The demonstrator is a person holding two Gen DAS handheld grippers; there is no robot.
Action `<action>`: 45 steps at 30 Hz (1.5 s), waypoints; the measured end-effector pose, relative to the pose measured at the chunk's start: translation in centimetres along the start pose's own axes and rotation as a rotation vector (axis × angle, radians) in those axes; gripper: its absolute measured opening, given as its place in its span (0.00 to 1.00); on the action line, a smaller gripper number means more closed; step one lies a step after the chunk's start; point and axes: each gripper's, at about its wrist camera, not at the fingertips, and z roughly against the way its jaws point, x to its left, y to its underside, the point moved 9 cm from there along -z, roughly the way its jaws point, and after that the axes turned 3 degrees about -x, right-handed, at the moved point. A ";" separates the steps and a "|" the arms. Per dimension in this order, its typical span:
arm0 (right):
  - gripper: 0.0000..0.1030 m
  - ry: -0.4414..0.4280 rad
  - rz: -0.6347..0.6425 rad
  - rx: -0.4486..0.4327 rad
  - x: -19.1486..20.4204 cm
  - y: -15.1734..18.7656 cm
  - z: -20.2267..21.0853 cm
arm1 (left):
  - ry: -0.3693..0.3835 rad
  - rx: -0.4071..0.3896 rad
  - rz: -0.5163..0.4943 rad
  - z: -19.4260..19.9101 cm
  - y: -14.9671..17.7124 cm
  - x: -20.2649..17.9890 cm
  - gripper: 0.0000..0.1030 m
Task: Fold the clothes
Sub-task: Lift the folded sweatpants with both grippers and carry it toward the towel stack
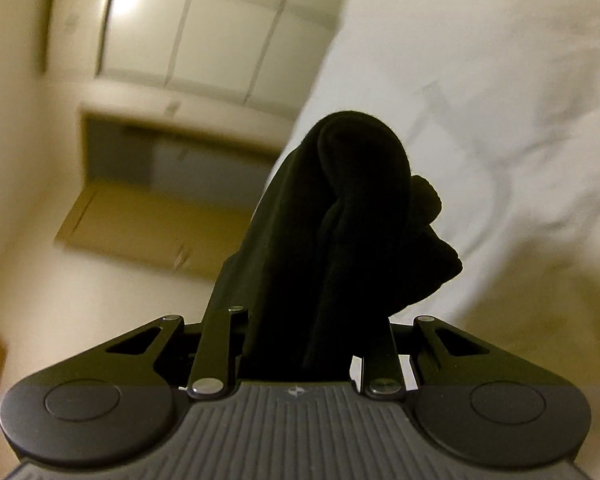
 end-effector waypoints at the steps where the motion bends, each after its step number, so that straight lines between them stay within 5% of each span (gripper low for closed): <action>1: 0.26 -0.022 0.016 0.038 1.3 0.7 -1.7 | -0.009 -0.048 0.007 2.2 -1.4 0.6 0.15; 8: 0.26 -0.099 0.085 0.240 9.5 9.5 -14.8 | -0.046 -0.244 0.067 15.6 -10.5 7.6 0.15; 14: 0.26 -0.100 0.114 0.371 15.6 19.0 -26.4 | -0.108 -0.311 0.094 25.8 -20.6 14.5 0.15; 21: 0.26 -0.115 0.107 0.426 23.1 27.7 -40.6 | -0.146 -0.343 0.075 34.7 -34.2 20.5 0.15; 33: 0.26 -0.103 0.218 0.570 29.3 34.4 -60.0 | -0.195 -0.471 0.147 38.9 -49.2 30.9 0.15; 45: 0.28 -0.144 0.392 0.760 30.4 37.0 -76.6 | -0.297 -0.638 0.104 36.3 -55.4 38.8 0.17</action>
